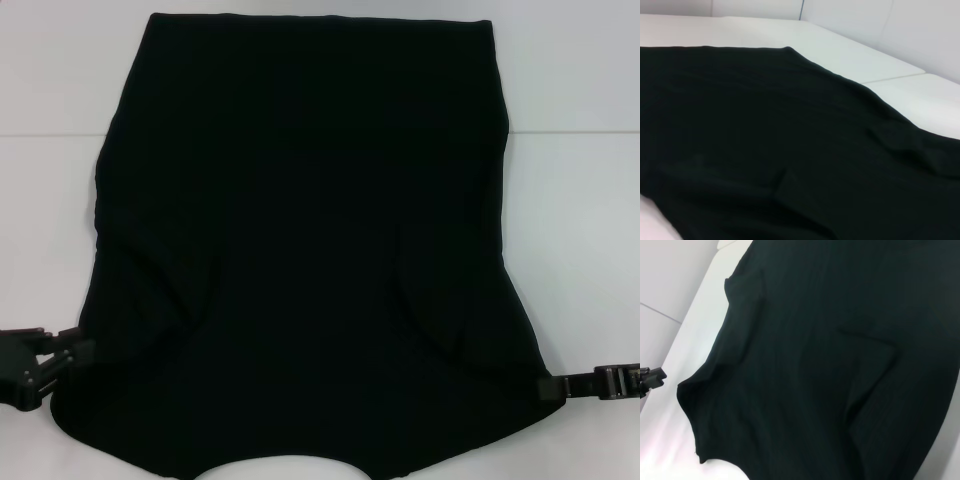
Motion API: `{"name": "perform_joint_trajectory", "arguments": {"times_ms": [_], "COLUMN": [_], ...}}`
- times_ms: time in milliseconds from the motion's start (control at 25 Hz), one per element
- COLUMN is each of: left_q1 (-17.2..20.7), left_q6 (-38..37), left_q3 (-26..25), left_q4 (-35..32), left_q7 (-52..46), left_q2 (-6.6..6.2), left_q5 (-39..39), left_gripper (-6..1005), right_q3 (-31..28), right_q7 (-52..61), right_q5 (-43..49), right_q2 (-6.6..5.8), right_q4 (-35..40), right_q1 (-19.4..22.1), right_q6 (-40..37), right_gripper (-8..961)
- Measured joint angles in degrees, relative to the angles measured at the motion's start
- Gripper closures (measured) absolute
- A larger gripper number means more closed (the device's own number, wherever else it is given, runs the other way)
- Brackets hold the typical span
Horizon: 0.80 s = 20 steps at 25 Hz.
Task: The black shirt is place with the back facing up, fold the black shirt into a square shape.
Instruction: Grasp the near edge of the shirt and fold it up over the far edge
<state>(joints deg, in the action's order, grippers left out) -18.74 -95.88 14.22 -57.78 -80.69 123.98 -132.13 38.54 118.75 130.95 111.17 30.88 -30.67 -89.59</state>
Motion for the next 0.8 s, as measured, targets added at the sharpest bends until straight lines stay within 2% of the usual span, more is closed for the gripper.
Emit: {"name": "perform_joint_trajectory", "arguments": {"times_ms": [120,360,480,680,800], "left_q1": [0.03,0.33,0.22,-0.11,-0.15], "left_q6": [0.12,3.09,5.20,6.71,8.58], "left_q3": [1.86,3.79,3.82,4.21,5.29], "left_q4": [-0.07,-0.02,0.66,1.57,1.58], "left_q7": [0.12,0.38,0.41,0.48,0.20], "left_q2": [-0.06,0.01,0.09,0.09,0.21], "left_q5": [-0.14,-3.28,-4.07,-4.29,-4.37], "left_gripper": [943,755,509,269,197], "right_q3": [-0.07,-0.08,-0.22,-0.58,-0.65], "right_q7": [-0.01,0.00,0.02,0.30,0.48], "right_q5": [0.00,0.00,0.00,0.00,0.00], "right_q2": [0.13,0.14,0.16,0.18,0.18], "right_q4": [-0.04,-0.12,-0.10,-0.09,-0.09], "right_q1": [-0.12,-0.40,-0.47,-0.61,-0.62], "right_q6": [0.43,0.76,0.81,0.82,0.82], "right_gripper": [898,898,898,898,898]}}
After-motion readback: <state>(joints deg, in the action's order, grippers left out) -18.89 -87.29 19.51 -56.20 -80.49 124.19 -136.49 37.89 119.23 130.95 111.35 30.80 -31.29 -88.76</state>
